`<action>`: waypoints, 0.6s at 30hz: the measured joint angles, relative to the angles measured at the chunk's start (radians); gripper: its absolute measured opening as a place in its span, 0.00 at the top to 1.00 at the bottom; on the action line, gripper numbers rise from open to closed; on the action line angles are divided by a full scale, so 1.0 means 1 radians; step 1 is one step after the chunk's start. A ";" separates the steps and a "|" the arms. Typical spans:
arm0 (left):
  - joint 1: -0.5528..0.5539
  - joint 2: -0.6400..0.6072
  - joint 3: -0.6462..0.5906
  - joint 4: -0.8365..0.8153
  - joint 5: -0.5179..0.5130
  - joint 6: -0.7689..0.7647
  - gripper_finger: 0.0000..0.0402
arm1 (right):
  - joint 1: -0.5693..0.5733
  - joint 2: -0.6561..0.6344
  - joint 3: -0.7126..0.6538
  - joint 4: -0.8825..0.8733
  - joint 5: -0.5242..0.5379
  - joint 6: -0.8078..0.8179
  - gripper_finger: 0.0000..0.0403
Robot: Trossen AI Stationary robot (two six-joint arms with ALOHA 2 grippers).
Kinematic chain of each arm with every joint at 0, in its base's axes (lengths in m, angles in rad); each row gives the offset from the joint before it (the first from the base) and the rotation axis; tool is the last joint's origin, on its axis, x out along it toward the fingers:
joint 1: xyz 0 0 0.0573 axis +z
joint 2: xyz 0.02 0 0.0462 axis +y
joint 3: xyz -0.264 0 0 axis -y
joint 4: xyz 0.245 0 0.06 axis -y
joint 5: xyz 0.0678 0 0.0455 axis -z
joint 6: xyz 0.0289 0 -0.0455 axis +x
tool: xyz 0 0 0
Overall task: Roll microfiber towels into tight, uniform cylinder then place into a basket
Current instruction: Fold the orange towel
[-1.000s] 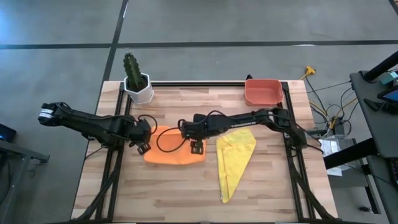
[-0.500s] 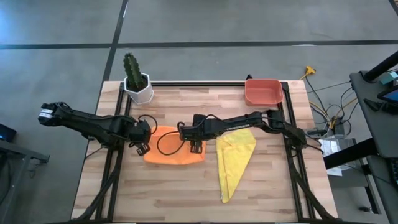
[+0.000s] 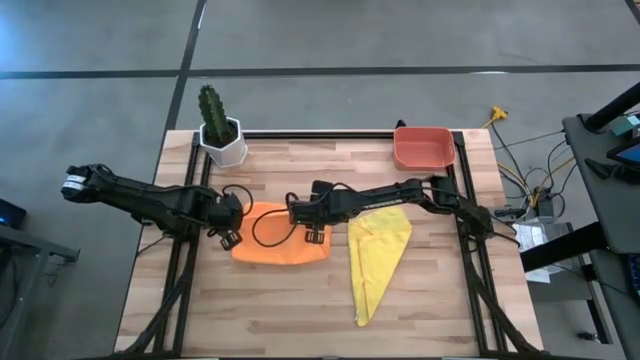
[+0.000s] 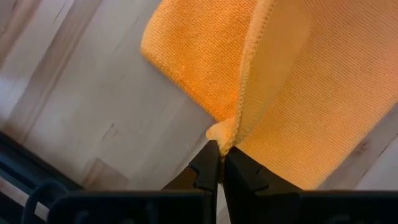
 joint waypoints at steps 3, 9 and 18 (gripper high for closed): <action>0.000 0.000 0.000 0.000 0.000 -0.002 1.00 | 0.000 0.001 0.000 0.002 0.000 0.000 0.64; 0.000 0.000 0.000 0.000 0.000 -0.002 1.00 | 0.001 0.001 0.000 0.002 -0.001 -0.013 0.75; 0.000 0.001 -0.001 0.005 -0.001 -0.002 1.00 | 0.000 -0.029 0.000 -0.035 -0.079 0.046 0.97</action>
